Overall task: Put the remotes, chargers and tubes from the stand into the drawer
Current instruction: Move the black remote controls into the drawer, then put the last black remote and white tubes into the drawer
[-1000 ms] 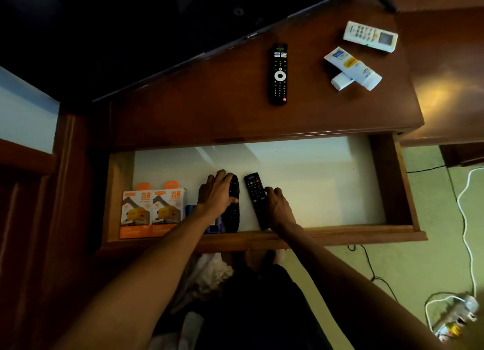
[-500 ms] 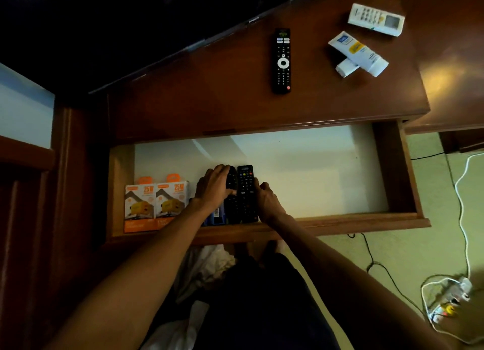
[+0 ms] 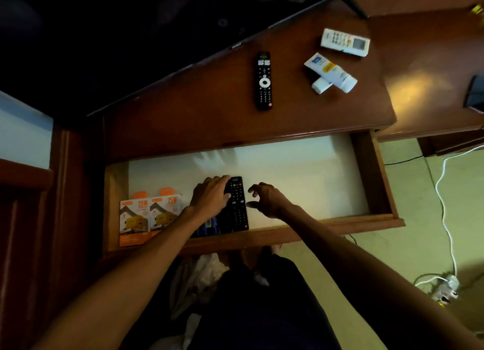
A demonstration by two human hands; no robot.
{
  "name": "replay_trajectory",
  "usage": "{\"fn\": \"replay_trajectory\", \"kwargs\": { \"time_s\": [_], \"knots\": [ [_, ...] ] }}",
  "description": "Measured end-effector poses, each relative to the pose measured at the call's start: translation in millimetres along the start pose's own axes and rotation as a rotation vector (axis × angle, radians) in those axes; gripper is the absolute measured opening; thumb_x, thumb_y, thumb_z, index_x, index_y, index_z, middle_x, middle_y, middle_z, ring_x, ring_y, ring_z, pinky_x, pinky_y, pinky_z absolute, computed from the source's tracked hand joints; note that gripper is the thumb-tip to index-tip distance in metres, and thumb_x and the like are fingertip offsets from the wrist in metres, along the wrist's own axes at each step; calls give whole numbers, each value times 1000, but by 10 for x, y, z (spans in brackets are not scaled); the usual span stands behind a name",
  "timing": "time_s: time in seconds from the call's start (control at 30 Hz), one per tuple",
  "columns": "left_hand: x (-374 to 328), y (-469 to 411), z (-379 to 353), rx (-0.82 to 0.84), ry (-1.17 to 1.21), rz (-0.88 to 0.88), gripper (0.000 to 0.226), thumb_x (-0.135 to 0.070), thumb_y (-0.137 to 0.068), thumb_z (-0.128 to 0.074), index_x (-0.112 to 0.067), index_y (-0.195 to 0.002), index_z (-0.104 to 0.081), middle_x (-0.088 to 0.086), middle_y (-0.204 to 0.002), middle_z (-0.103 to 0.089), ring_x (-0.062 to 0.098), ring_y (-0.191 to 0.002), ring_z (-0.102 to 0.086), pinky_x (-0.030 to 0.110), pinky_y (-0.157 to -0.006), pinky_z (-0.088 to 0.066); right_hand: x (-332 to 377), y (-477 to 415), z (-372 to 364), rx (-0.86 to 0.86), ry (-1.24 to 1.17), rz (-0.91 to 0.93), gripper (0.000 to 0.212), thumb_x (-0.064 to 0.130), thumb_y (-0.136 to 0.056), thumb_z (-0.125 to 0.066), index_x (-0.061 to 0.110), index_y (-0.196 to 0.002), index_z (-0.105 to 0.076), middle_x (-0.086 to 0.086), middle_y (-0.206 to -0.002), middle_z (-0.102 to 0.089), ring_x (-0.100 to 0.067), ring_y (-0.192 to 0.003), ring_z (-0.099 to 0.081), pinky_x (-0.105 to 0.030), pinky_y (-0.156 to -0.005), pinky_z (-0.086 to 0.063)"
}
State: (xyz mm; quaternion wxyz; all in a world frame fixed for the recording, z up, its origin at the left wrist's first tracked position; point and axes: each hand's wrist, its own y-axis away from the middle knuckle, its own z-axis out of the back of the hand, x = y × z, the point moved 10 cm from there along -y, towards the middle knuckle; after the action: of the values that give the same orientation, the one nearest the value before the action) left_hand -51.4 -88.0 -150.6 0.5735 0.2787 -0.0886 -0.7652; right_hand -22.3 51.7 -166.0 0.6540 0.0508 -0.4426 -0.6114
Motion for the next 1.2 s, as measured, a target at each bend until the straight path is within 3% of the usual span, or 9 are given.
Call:
{"fn": "replay_trajectory", "kwargs": {
  "time_s": [0.17,0.47,0.53,0.6,0.67,0.8,0.9,1.0,1.2],
  "knots": [
    [-479,-180,512,-106,51,-86,38,-34,-94,-50,-26,-131,-49,0,-112,-69,25,-96,-66,37,-73,-54,-107,213,702,-53,-29,22,34,31,-91,-65,10,-118,-62,-6,-109,-73,-23,-92,-68,-36,-81,-52],
    [-1156,-927,1633,-366,389,-138,23,-22,-94,-58,-18,-116,-62,-1,-91,-66,12,-75,-58,29,-68,-52,-476,255,2292,-308,-20,49,13,29,-87,-65,20,-96,-68,0,-92,-74,-15,-76,-65,-33,-75,-55],
    [-1250,-1163,1846,-447,405,-125,23,-19,-93,-60,-14,-115,-63,5,-94,-68,16,-73,-60,32,-68,-53,-537,156,2722,-385,-13,42,11,29,-85,-58,21,-89,-65,-1,-85,-72,-23,-76,-66,-34,-70,-53],
    [-1299,-1427,1975,-491,419,-77,30,-17,-92,-62,-10,-121,-59,10,-110,-64,21,-92,-61,25,-77,-46,-604,55,3156,-499,-27,46,13,28,-86,-51,19,-84,-60,-5,-83,-69,-29,-75,-64,-34,-65,-48],
    [-1298,-1708,2017,-488,418,12,46,-21,-91,-63,-9,-134,-50,14,-129,-52,26,-115,-52,26,-91,-40,-661,-69,3516,-577,26,54,19,30,-89,-55,17,-101,-62,-10,-103,-69,-34,-90,-64,-37,-71,-49],
    [-1169,-2207,1932,-425,499,246,66,-28,-91,-63,-19,-148,-32,20,-148,-32,36,-138,-31,49,-112,-32,-810,-436,3949,-584,157,18,57,35,-89,-63,11,-136,-43,-15,-138,-48,-35,-125,-47,-46,-92,-47],
    [-1166,-2415,1850,-383,541,338,72,-23,-90,-65,-24,-151,-26,21,-154,-22,37,-144,-22,55,-115,-26,-930,-732,4037,-526,277,-34,75,40,-86,-67,11,-145,-32,-17,-144,-41,-36,-131,-41,-49,-100,-43],
    [-1226,-2482,1841,-417,482,347,70,-11,-90,-64,-21,-150,-29,18,-151,-29,35,-137,-34,46,-110,-34,-1009,-952,3929,-421,285,-23,85,42,-81,-73,10,-147,-28,-17,-146,-43,-36,-130,-45,-48,-98,-46],
    [-1349,-2384,1856,-501,315,262,57,-11,-94,-58,-18,-146,-37,14,-147,-39,31,-131,-41,41,-107,-40,-1014,-994,3800,-380,309,46,68,23,-90,-65,9,-147,-30,-16,-139,-51,-34,-124,-51,-43,-92,-50]
  ]
}}
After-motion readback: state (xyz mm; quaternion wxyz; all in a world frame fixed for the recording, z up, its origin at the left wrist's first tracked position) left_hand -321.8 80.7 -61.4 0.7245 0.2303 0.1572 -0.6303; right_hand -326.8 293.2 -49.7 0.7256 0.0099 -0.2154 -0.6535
